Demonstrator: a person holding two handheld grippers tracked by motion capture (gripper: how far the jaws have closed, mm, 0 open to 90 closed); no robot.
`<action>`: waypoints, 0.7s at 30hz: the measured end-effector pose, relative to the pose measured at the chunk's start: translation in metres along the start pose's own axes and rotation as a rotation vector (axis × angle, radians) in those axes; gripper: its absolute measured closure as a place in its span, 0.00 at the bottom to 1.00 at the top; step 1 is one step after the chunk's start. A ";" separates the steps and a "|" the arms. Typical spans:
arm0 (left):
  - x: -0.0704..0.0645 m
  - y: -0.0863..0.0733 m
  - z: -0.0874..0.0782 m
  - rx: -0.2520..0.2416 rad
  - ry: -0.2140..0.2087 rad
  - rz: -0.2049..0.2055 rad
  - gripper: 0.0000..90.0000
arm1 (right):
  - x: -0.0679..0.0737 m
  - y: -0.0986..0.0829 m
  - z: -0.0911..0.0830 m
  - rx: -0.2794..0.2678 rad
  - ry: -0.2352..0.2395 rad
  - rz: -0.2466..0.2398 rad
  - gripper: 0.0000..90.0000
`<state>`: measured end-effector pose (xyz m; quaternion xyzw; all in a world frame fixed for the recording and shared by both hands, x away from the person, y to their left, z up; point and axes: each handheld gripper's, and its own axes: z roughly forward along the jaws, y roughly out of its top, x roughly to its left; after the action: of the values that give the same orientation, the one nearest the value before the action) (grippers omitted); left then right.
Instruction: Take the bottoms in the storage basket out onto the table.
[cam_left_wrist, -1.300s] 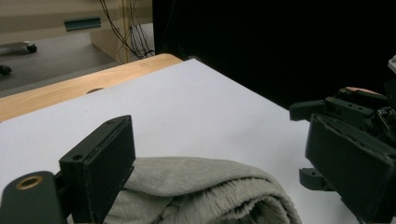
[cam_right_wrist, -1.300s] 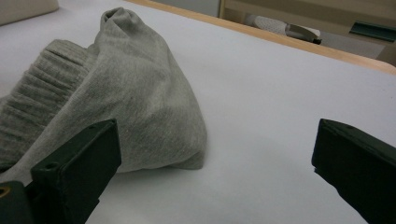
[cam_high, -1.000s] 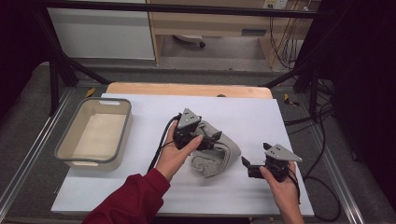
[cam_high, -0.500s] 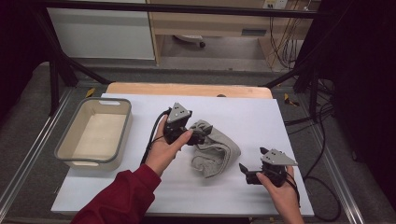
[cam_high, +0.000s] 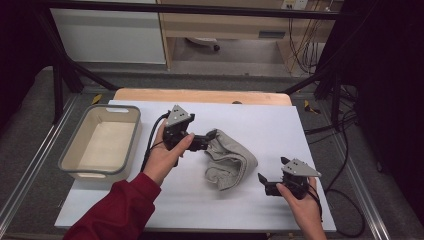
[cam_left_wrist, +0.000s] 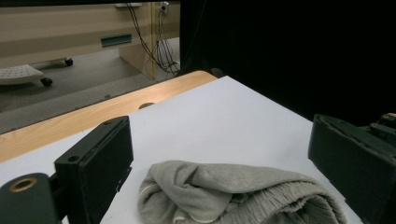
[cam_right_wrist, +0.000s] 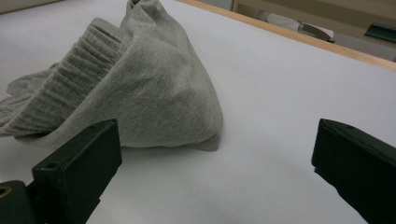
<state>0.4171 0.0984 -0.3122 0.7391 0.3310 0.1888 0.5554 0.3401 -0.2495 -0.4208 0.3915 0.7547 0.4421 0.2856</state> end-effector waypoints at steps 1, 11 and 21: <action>0.001 0.001 -0.001 0.000 0.001 -0.001 0.07 | 0.000 0.000 0.000 -0.003 -0.001 -0.001 0.02; 0.017 0.006 -0.017 -0.028 0.026 -0.023 0.06 | 0.001 0.000 0.001 0.002 0.009 -0.002 0.02; 0.032 0.009 -0.033 -0.027 0.055 -0.023 0.06 | 0.001 0.000 0.001 0.006 0.014 -0.001 0.02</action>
<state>0.4211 0.1425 -0.2963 0.7221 0.3522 0.2070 0.5583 0.3402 -0.2479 -0.4214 0.3890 0.7582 0.4425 0.2792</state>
